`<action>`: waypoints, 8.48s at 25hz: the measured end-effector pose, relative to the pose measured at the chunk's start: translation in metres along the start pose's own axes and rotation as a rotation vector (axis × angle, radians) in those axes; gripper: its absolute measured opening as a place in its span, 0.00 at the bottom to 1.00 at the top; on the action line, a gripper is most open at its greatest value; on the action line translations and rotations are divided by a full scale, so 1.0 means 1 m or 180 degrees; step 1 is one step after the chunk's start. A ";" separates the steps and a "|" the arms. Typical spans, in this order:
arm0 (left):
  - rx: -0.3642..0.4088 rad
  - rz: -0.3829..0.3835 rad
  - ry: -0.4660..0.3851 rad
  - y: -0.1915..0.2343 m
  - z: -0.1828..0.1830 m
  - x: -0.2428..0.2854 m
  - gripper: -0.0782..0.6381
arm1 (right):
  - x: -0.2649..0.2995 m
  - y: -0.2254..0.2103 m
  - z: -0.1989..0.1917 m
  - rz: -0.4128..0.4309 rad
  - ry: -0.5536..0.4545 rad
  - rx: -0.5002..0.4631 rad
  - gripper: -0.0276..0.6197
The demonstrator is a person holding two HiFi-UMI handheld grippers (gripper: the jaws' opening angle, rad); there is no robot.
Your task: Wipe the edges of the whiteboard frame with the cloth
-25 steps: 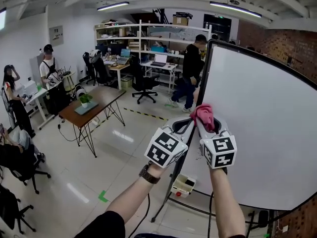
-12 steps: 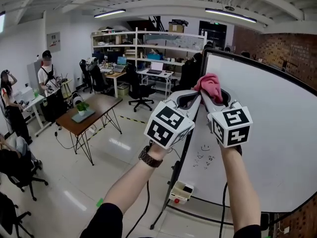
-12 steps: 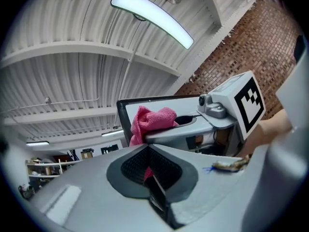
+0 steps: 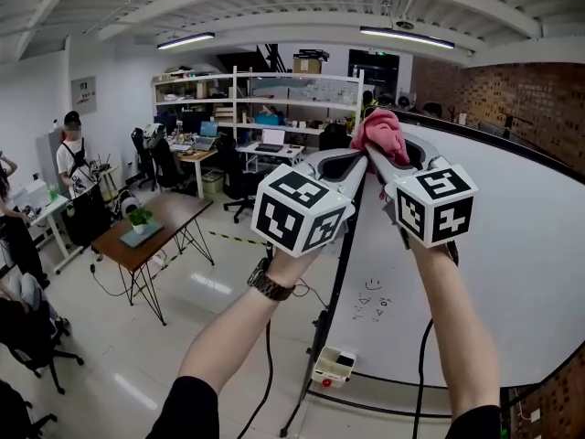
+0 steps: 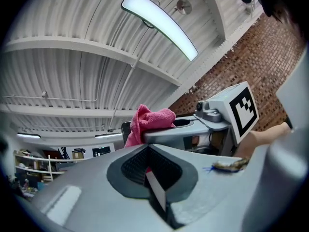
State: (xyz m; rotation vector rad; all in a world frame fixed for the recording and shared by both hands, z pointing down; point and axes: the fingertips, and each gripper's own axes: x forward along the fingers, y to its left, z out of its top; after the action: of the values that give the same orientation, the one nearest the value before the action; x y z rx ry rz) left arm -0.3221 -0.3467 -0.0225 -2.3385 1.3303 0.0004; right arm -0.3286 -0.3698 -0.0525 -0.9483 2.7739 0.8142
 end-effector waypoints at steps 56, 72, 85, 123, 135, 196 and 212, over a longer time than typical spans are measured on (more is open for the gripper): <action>0.0938 -0.0719 -0.0319 -0.272 0.097 0.220 0.10 | -0.276 -0.249 -0.006 -0.0915 -0.0049 -0.0378 0.23; 0.1012 -0.0858 -0.0489 -0.306 0.105 0.251 0.10 | -0.309 -0.282 -0.011 -0.1223 0.0057 -0.0548 0.24; 0.1122 -0.0683 -0.0444 -0.412 0.136 0.295 0.10 | -0.415 -0.333 -0.008 -0.1101 -0.0154 -0.0711 0.24; 0.1144 -0.1361 -0.0365 -0.648 0.166 0.449 0.10 | -0.657 -0.523 -0.040 -0.1689 -0.0078 -0.0628 0.23; 0.1095 -0.1655 -0.0421 -0.699 0.169 0.472 0.10 | -0.729 -0.584 -0.049 -0.2138 0.0059 -0.0564 0.23; 0.0739 -0.2403 0.0174 -0.773 0.028 0.473 0.10 | -0.865 -0.568 -0.282 -0.2537 0.1624 -0.0230 0.24; 0.0402 -0.2802 0.0630 -0.797 -0.023 0.447 0.10 | -0.907 -0.532 -0.378 -0.2575 0.1938 0.0258 0.24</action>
State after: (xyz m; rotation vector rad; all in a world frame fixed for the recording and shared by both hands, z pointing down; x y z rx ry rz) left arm 0.5635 -0.3729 0.2036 -2.6518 0.2619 -0.5719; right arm 0.7429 -0.4282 0.2600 -2.3645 2.3615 0.2978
